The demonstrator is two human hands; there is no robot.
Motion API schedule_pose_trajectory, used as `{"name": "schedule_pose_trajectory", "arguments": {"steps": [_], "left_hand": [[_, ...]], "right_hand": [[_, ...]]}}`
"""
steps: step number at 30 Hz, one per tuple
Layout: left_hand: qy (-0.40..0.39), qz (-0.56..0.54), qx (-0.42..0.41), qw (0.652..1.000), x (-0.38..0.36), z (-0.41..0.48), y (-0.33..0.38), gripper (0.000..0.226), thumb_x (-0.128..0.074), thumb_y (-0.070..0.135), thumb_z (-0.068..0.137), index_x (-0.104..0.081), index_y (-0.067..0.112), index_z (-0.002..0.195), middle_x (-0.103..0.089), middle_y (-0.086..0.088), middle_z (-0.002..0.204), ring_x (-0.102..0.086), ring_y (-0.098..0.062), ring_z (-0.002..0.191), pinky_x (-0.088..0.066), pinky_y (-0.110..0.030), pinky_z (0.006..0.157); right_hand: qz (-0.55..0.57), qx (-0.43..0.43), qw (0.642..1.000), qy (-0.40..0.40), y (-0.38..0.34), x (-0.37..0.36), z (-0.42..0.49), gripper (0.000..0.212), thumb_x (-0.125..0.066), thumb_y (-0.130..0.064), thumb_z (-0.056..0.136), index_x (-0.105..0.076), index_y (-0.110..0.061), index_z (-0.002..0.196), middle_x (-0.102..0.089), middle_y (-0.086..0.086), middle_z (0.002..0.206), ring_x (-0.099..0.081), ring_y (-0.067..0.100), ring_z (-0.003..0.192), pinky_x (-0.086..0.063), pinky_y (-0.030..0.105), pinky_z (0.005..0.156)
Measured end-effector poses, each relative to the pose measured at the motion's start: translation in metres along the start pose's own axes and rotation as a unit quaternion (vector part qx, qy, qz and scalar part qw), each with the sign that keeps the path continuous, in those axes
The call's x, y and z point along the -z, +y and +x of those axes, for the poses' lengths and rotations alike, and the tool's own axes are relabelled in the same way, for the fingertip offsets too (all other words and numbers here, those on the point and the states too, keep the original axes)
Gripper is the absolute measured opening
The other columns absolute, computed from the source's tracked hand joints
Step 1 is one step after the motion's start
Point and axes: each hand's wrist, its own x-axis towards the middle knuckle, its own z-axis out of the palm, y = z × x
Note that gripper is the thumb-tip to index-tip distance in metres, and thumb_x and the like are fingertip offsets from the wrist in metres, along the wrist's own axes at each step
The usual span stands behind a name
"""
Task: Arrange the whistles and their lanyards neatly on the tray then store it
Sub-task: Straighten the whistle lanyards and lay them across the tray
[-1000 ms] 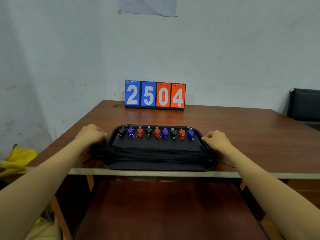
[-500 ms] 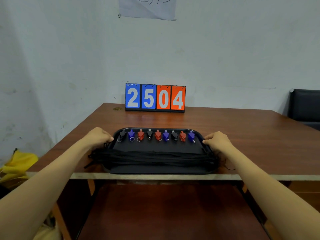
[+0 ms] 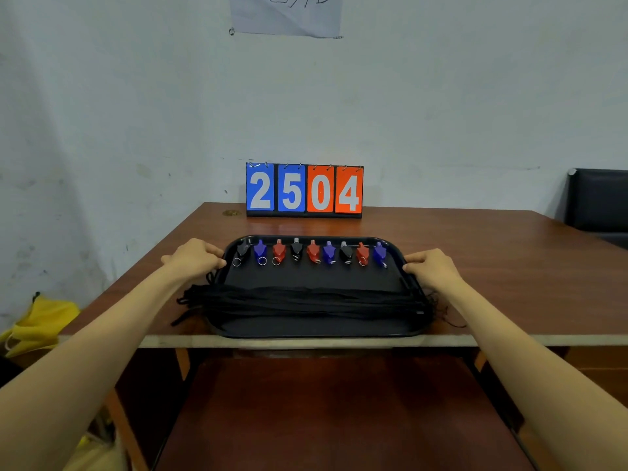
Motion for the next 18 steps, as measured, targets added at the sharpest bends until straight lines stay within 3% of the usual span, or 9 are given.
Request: {"name": "schedule_pose_trajectory", "arguments": {"steps": [12, 18], "left_hand": [[-0.022, -0.033, -0.037, 0.999, 0.022, -0.031, -0.003, 0.023, -0.067, 0.026, 0.081, -0.072, 0.024, 0.103, -0.064, 0.001, 0.123, -0.05, -0.026, 0.122, -0.028, -0.047, 0.111], [-0.022, -0.064, -0.046, 0.997, 0.032, -0.085, -0.019, 0.022, -0.067, 0.03, 0.079, -0.072, 0.029, 0.101, -0.066, 0.001, 0.118, -0.051, -0.025, 0.119, -0.029, -0.049, 0.109]], "right_hand": [[0.004, 0.027, 1.0, 0.007, 0.002, 0.039, -0.057, 0.02, -0.059, -0.018, 0.088, -0.074, -0.023, 0.101, -0.069, 0.0, 0.108, -0.059, 0.023, 0.103, -0.047, 0.049, 0.095], [0.056, 0.034, 0.998, 0.014, 0.013, 0.053, -0.109, 0.022, -0.06, -0.011, 0.087, -0.073, -0.014, 0.105, -0.069, 0.005, 0.112, -0.058, 0.019, 0.092, -0.044, 0.029, 0.076]]}}
